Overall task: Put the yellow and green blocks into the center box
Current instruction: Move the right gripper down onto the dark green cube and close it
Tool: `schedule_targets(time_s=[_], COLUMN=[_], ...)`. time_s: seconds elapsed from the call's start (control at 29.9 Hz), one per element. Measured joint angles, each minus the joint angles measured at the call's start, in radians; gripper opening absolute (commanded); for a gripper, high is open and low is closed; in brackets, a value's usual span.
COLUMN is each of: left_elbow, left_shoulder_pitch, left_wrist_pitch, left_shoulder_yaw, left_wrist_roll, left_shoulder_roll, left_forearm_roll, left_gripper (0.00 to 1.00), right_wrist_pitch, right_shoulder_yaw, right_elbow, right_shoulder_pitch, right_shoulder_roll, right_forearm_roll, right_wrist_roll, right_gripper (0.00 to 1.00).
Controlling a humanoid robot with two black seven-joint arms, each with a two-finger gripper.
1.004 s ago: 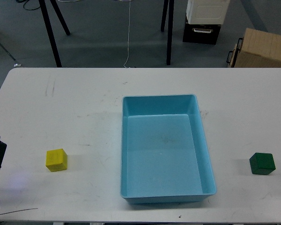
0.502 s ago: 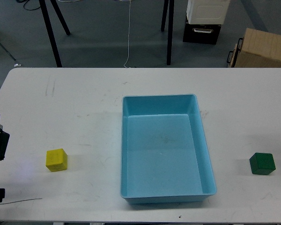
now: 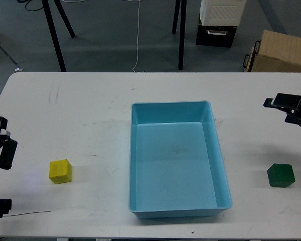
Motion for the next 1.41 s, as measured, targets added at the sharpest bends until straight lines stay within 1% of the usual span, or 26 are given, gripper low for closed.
schedule_targets(time_s=[0.07, 0.13, 0.4, 0.6, 0.94, 1.17, 1.27, 1.41], left_elbow=[0.000, 0.001, 0.003, 0.006, 0.008, 0.010, 0.014, 0.024], left_shoulder_pitch=[0.000, 0.001, 0.002, 0.004, 0.007, 0.007, 0.006, 0.001], left_wrist_pitch=[0.000, 0.000, 0.000, 0.000, 0.000, 0.000, 0.000, 0.000], left_shoulder_yaw=[0.000, 0.000, 0.000, 0.001, 0.001, 0.001, 0.001, 0.002], left_wrist_roll=[0.000, -0.001, -0.003, -0.003, -0.002, 0.001, 0.001, 0.001], left_shoulder_roll=[0.000, 0.001, 0.001, -0.001, 0.001, 0.001, 0.001, 0.001], left_forearm_roll=[0.001, 0.002, 0.005, 0.005, 0.005, 0.005, 0.005, 0.007], left_gripper=[1.00, 1.00, 1.00, 1.00, 1.00, 1.00, 1.00, 1.00], right_wrist_pitch=[0.018, 0.023, 0.023, 0.023, 0.023, 0.023, 0.022, 0.013], right_shoulder_yaw=[-0.073, -0.108, -0.130, -0.125, -0.099, -0.100, -0.103, -0.101], right_elbow=[0.000, -0.001, -0.008, -0.007, 0.001, 0.000, -0.032, -0.090], right_shoulder_pitch=[0.032, 0.038, -0.001, -0.003, 0.000, -0.005, -0.017, -0.044], right_shoulder_roll=[0.031, 0.053, 0.066, 0.050, -0.028, -0.046, -0.026, 0.050], right_forearm_roll=[-0.045, -0.063, -0.071, -0.071, -0.075, -0.095, -0.111, -0.112], right_wrist_roll=[-0.009, -0.013, -0.029, -0.041, -0.042, -0.042, -0.042, -0.042], right_gripper=[1.00, 1.00, 1.00, 1.00, 1.00, 1.00, 1.00, 1.00])
